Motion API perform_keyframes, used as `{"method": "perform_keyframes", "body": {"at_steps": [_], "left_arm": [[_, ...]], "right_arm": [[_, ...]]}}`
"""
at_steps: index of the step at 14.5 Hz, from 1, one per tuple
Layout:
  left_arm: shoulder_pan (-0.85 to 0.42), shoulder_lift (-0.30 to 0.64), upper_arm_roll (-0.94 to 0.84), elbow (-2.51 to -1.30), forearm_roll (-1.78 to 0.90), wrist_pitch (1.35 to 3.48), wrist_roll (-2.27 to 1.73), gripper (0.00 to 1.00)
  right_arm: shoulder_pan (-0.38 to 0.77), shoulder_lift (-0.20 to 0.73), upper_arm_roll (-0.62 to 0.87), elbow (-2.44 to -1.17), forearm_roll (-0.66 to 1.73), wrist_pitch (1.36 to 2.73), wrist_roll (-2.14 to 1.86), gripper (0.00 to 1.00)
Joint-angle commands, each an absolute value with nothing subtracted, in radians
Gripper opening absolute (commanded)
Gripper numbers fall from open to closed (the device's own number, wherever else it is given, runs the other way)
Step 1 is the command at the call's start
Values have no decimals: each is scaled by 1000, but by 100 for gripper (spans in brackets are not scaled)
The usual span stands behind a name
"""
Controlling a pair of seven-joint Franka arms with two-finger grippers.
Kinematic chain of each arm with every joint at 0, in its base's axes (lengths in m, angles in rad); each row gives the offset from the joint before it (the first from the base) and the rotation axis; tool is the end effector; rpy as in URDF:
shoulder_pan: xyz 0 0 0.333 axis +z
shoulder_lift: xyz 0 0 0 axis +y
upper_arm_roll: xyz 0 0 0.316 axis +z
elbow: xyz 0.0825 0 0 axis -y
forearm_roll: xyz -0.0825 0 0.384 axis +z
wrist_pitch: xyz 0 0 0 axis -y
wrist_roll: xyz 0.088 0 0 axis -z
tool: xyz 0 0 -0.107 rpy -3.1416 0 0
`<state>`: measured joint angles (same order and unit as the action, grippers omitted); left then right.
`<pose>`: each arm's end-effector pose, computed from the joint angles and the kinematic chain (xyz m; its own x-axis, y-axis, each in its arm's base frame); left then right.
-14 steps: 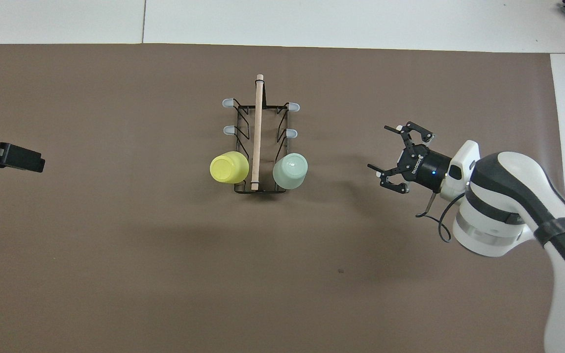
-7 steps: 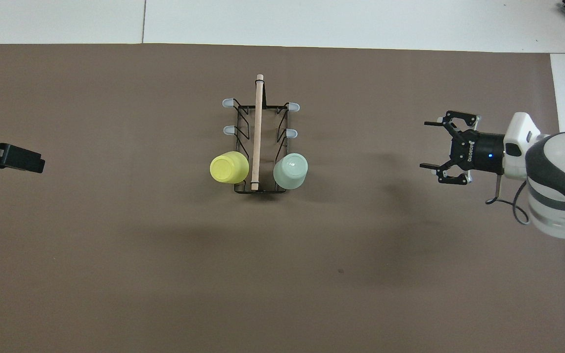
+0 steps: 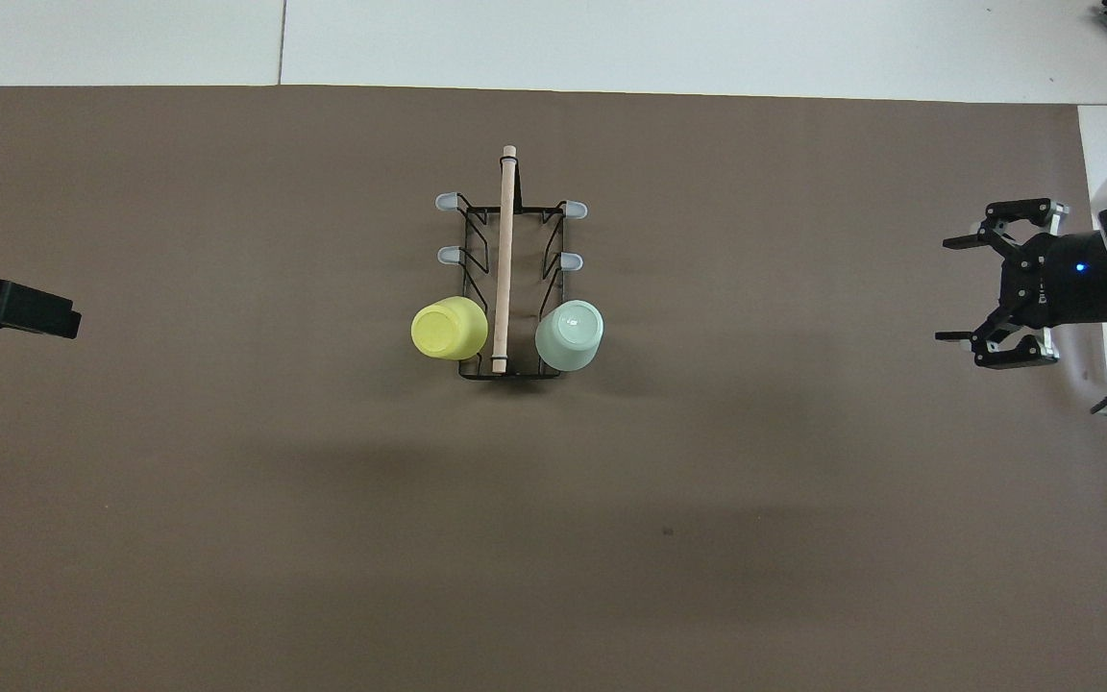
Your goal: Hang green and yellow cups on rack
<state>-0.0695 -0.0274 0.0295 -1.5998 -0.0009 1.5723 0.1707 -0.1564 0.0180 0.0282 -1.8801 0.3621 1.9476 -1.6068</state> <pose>0.5455 -0.0217 0.6260 0.9779 -0.2092 0.0002 -0.2092 -0.9779 0.0017 0.5712 -0.0498 0.5038 0.1976 0.9214 0.3347 0.9740 -0.2230 0.0389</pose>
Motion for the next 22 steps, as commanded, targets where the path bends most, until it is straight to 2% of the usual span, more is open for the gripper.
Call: {"method": "perform_keyframes", "body": {"at_steps": [1, 5, 12, 15, 22], "left_arm": [[-60, -55, 25, -1628, -9, 1578, 163, 100], [-60, -55, 23, -1628, -9, 1577, 164, 100], [-60, -57, 20, -1628, -9, 1569, 161, 100], [-60, -57, 21, -1628, -9, 1571, 160, 100], [-60, -57, 18, -1628, -9, 1574, 161, 100]], "right_arm": [[-156, 15, 32, -1839, 269, 1847, -1250, 100], [-153, 20, 44, -1763, 224, 1781, -868, 100], [-43, 14, 48, -1660, 181, 1588, -335, 100], [-31, -8, 54, -1661, 186, 1559, -258, 100], [-44, -15, 40, -1667, 101, 1595, -333, 100]]}}
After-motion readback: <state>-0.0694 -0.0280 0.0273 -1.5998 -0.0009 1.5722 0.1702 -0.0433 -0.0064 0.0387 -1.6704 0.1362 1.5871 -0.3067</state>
